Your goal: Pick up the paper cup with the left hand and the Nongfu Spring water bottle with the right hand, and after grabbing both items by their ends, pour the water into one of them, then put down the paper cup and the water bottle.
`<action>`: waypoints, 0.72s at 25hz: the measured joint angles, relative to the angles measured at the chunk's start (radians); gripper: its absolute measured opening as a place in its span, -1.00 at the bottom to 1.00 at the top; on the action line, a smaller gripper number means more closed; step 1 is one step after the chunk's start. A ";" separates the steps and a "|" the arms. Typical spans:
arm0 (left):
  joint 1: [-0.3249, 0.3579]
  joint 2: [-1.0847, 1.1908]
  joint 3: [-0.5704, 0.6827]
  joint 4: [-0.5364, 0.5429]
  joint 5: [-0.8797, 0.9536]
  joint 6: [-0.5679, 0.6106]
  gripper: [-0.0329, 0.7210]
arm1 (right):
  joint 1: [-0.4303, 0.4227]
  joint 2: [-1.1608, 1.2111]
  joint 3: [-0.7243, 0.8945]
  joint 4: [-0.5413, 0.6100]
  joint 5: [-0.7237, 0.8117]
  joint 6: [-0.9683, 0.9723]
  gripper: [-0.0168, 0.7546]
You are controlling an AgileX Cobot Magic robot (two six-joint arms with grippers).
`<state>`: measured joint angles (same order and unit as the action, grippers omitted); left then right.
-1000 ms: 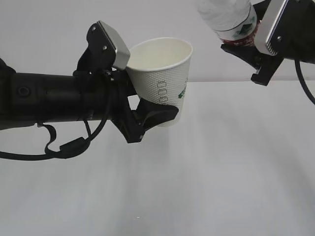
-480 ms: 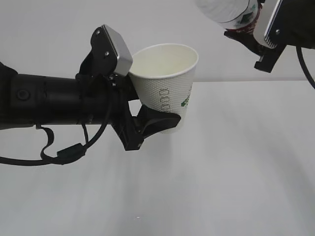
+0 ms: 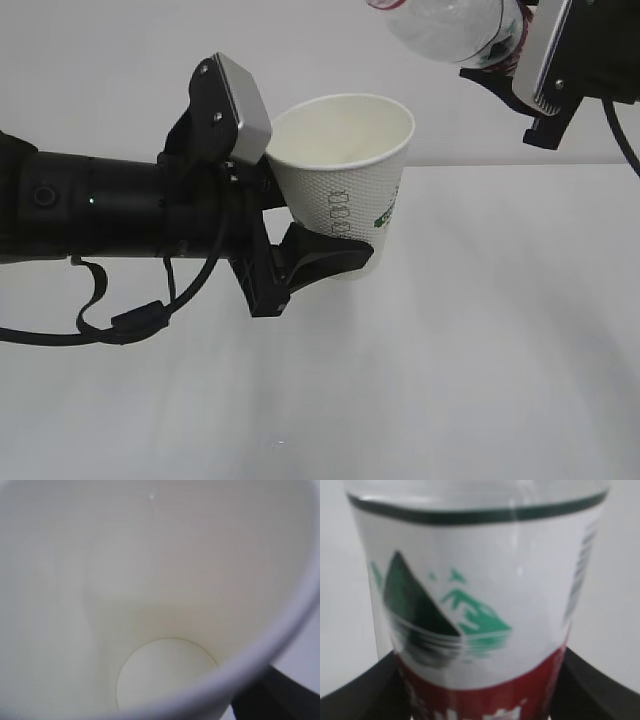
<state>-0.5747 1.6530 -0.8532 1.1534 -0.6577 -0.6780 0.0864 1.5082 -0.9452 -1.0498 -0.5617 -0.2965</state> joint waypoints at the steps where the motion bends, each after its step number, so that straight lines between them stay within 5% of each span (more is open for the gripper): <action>1: 0.000 0.000 0.000 0.000 0.000 0.000 0.48 | 0.000 0.000 0.000 0.000 0.000 -0.008 0.39; 18: 0.000 0.000 0.000 0.033 0.000 0.000 0.45 | 0.000 0.000 0.000 0.000 0.000 -0.127 0.39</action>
<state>-0.5747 1.6530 -0.8532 1.1864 -0.6577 -0.6780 0.0864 1.5082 -0.9452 -1.0498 -0.5617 -0.4233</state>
